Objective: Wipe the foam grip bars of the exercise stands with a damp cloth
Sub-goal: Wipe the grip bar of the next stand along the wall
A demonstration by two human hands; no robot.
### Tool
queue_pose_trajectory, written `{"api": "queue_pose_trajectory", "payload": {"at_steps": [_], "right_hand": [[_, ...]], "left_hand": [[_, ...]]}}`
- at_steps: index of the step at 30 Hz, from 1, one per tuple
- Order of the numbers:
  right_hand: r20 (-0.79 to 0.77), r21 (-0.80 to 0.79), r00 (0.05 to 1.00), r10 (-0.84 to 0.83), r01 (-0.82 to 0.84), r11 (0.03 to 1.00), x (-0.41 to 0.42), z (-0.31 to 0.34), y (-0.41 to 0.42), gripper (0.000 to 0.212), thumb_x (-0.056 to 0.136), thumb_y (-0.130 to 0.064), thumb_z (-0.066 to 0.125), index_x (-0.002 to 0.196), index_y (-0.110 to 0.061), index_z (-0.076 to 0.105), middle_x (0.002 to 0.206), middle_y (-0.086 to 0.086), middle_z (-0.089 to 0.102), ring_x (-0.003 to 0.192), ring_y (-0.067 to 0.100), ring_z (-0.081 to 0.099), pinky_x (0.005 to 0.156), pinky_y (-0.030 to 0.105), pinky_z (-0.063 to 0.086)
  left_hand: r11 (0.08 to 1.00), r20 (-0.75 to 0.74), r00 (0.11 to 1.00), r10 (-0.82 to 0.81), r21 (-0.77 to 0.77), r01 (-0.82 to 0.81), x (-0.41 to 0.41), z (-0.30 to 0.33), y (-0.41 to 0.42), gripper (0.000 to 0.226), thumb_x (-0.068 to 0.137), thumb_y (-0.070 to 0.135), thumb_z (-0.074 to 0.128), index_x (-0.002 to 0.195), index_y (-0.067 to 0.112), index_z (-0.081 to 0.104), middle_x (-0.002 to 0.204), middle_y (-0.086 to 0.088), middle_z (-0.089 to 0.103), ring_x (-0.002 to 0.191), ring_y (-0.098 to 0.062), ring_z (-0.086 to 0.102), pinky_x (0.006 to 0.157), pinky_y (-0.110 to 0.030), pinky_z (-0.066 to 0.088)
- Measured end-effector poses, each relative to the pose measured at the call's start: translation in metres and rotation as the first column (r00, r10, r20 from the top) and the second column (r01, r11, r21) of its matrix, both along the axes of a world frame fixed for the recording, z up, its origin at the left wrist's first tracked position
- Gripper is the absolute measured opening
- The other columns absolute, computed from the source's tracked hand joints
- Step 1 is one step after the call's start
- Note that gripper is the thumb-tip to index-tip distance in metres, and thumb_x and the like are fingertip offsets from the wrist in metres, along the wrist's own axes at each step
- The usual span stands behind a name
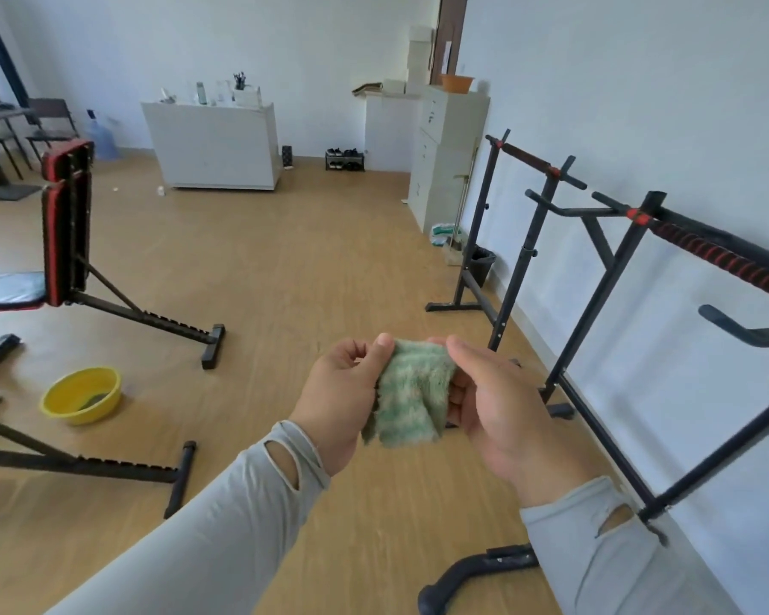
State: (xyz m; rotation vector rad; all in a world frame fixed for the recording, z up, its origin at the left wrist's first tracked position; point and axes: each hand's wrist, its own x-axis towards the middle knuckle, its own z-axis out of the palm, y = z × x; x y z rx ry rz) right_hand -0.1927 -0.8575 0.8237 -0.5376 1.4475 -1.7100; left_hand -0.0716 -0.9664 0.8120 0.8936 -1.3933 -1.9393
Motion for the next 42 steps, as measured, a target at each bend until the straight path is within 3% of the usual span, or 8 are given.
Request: {"api": "queue_pose_trajectory", "payload": {"at_steps": [6, 11, 14, 20, 23, 28, 35, 42], "right_hand": [[0.161, -0.12, 0.98, 0.12, -0.101, 0.988, -0.011, -0.009, -0.035, 0.036, 0.103, -0.008, 0.036, 0.119, -0.004, 0.068, 0.098, 0.017, 0.069, 0.08, 0.025, 0.066, 0.074, 0.04, 0.053], [0.08, -0.092, 0.987, 0.138, -0.13, 0.987, -0.037, -0.017, -0.069, 0.032, 0.1, 0.004, 0.044, 0.117, -0.005, 0.07, 0.096, 0.016, 0.072, 0.08, 0.024, 0.066, 0.07, 0.035, 0.058], [-0.037, 0.018, 0.996, 0.075, -0.075, 0.997, -0.062, -0.023, -0.093, 0.023, 0.103, -0.009, 0.052, 0.105, -0.007, 0.075, 0.095, 0.018, 0.074, 0.083, 0.026, 0.067, 0.071, 0.036, 0.057], [-0.35, 0.361, 0.937, 0.0, 0.135, 0.923, -0.136, -0.021, -0.142, 0.044, 0.095, -0.047, 0.063, 0.088, -0.003, 0.068, 0.072, 0.012, 0.071, 0.059, 0.025, 0.068, 0.061, 0.039, 0.057], [-0.372, 0.413, 0.927, 0.046, 0.121, 0.903, -0.173, -0.015, -0.164, 0.04, 0.092, -0.047, 0.068, 0.084, -0.008, 0.071, 0.072, 0.012, 0.075, 0.059, 0.029, 0.071, 0.057, 0.039, 0.058], [-0.247, 0.366, 0.964, 0.097, 0.001, 0.93, -0.232, -0.008, -0.184, 0.023, 0.094, -0.025, 0.07, 0.081, -0.006, 0.077, 0.073, 0.011, 0.075, 0.063, 0.021, 0.07, 0.054, 0.029, 0.055], [-0.221, 0.316, 0.975, -0.017, 0.088, 0.945, -0.291, -0.005, -0.172, 0.026, 0.092, -0.03, 0.071, 0.081, -0.007, 0.074, 0.072, 0.016, 0.07, 0.065, 0.024, 0.065, 0.063, 0.034, 0.052], [-0.085, 0.28, 0.996, -0.017, 0.041, 0.959, -0.334, 0.006, -0.125, 0.036, 0.097, -0.032, 0.068, 0.101, 0.002, 0.077, 0.102, 0.027, 0.075, 0.091, 0.042, 0.074, 0.082, 0.045, 0.059]], "left_hand": [[0.999, -0.029, 0.999, 0.035, 0.034, -0.034, -0.01, -0.007, -0.034, 0.043, 0.095, 0.04, 0.063, 0.107, -0.001, 0.057, 0.089, -0.022, 0.067, 0.075, -0.031, 0.063, 0.07, -0.046, 0.055], [0.999, -0.015, 0.999, 0.036, -0.006, -0.036, -0.032, -0.016, -0.069, 0.048, 0.094, 0.04, 0.064, 0.111, -0.004, 0.056, 0.092, -0.023, 0.067, 0.08, -0.034, 0.063, 0.078, -0.057, 0.055], [0.998, 0.058, 0.997, -0.045, -0.044, 0.048, -0.058, -0.019, -0.095, 0.043, 0.09, 0.043, 0.067, 0.105, 0.004, 0.057, 0.087, -0.017, 0.071, 0.075, -0.03, 0.065, 0.077, -0.058, 0.056], [0.875, 0.333, 0.93, -0.153, -0.391, 0.284, -0.126, -0.013, -0.136, 0.045, 0.086, 0.063, 0.061, 0.116, 0.03, 0.061, 0.105, 0.012, 0.07, 0.093, 0.001, 0.068, 0.072, -0.014, 0.052], [0.849, 0.316, 0.881, -0.352, -0.29, 0.443, -0.164, -0.012, -0.15, 0.06, 0.073, 0.065, 0.075, 0.118, 0.028, 0.062, 0.11, 0.011, 0.073, 0.098, -0.001, 0.069, 0.077, -0.018, 0.056], [0.859, 0.404, 0.897, -0.177, -0.382, 0.342, -0.216, -0.01, -0.189, 0.006, 0.092, 0.023, 0.068, 0.094, 0.026, 0.072, 0.088, 0.008, 0.076, 0.075, -0.006, 0.068, 0.063, -0.019, 0.052], [0.763, 0.324, 0.881, -0.345, -0.45, 0.464, -0.275, -0.009, -0.188, 0.063, 0.076, 0.074, 0.064, 0.123, 0.032, 0.06, 0.115, 0.015, 0.07, 0.108, 0.003, 0.064, 0.093, -0.021, 0.051], [0.667, 0.385, 0.769, -0.511, -0.386, 0.637, -0.342, -0.006, -0.183, 0.02, 0.086, 0.021, 0.072, 0.098, 0.036, 0.072, 0.094, 0.003, 0.076, 0.086, -0.018, 0.072, 0.078, -0.036, 0.057]]}}
